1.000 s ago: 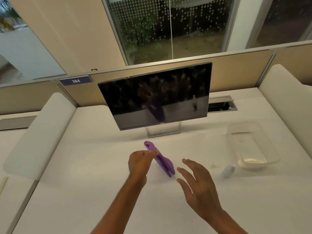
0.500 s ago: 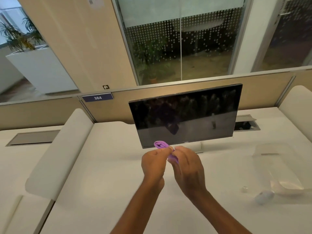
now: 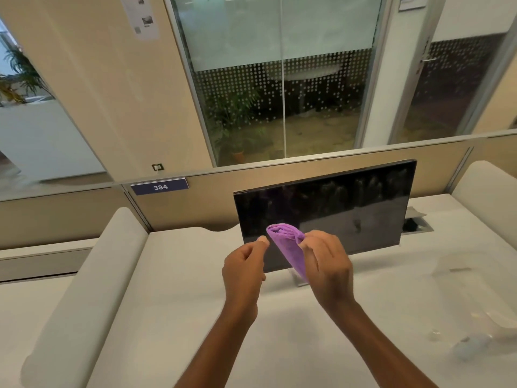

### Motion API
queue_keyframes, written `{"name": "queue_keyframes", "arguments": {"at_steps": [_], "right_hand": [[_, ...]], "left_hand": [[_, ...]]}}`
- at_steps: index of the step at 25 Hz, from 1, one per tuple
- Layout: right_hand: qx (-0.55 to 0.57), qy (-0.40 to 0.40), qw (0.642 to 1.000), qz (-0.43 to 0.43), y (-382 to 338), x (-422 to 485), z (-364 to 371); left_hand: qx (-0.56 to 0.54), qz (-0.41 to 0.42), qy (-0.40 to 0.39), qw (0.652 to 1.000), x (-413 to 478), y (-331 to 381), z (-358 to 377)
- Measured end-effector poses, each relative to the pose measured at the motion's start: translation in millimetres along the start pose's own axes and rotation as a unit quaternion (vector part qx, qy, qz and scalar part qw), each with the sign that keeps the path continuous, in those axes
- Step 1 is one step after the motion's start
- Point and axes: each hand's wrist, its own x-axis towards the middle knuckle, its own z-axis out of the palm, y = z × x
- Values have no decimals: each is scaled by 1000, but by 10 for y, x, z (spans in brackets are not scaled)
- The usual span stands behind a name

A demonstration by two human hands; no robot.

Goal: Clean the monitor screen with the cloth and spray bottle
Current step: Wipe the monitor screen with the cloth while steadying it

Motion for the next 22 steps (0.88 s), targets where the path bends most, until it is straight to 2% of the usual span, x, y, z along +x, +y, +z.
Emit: {"name": "queue_keyframes", "arguments": {"at_steps": [6, 12, 16, 19, 22], "right_hand": [[85, -2, 991, 101, 173, 448, 406], [79, -11, 983, 163, 347, 660, 676], [41, -3, 984, 174, 365, 696, 806], [-49, 13, 984, 174, 369, 677, 864], [-68, 20, 989, 131, 389, 647, 922]], "left_hand": [[41, 104, 63, 992, 541, 219, -337], [132, 177, 35, 975, 990, 472, -414], [152, 203, -11, 967, 1114, 527, -395], [162, 212, -20, 963, 1129, 497, -390], [167, 216, -19, 962, 1129, 495, -396]]}}
